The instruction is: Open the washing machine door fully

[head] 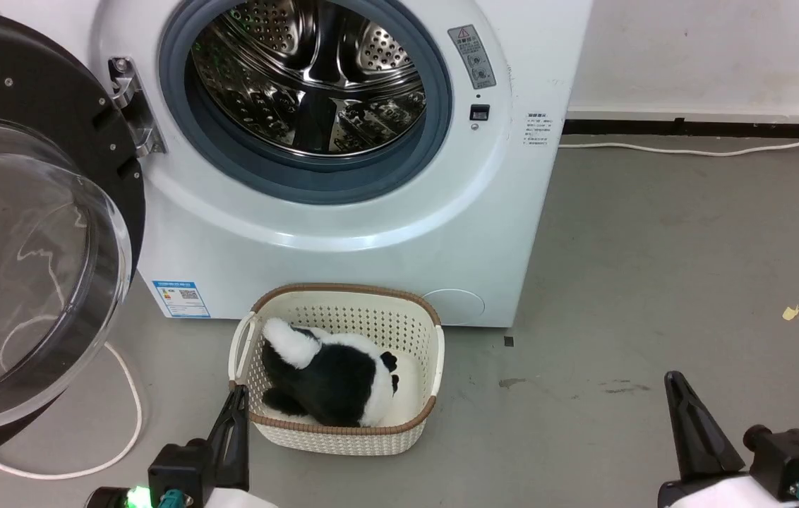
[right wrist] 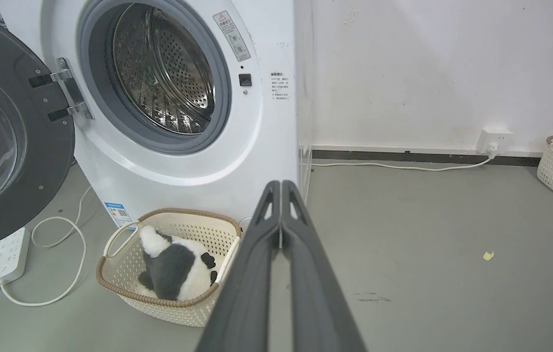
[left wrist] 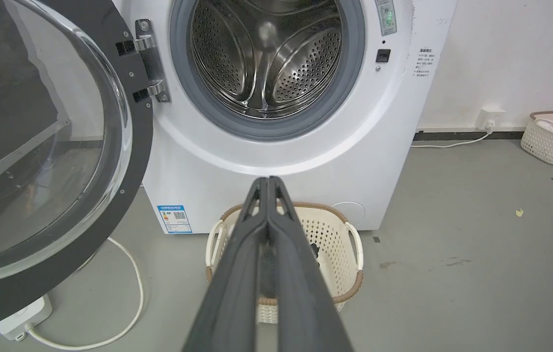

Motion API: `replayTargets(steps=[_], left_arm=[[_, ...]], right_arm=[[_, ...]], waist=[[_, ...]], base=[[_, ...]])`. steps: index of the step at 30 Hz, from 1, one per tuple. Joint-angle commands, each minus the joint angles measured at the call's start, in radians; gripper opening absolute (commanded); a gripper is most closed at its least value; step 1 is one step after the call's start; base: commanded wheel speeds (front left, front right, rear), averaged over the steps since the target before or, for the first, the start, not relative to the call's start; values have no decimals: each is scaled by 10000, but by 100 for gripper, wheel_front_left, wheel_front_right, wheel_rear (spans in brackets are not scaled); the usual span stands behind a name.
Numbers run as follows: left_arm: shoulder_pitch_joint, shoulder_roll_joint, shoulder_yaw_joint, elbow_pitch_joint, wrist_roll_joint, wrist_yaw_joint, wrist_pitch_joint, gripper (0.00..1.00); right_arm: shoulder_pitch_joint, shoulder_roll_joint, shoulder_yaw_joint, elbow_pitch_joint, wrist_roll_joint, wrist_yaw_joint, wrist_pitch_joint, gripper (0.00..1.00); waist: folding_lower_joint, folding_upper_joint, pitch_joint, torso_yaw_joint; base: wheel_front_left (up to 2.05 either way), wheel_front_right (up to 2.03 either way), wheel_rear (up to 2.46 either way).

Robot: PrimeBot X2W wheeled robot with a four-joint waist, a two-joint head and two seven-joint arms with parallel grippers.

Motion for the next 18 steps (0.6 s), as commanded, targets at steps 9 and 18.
replayTargets(steps=[9,18], left_arm=[[-195,-142,187,-126,200,-129,219,0],[-243,-220,342,-188,321,-234,396,0]], right_arm=[[-190,15,39,-75,-197,4,207,0],[-261,18,56,-101,-317,5,379,0]], waist=[[-1,0,-6,-31],[-1,0,-12,-63]], base=[[0,0,0],[0,0,0]])
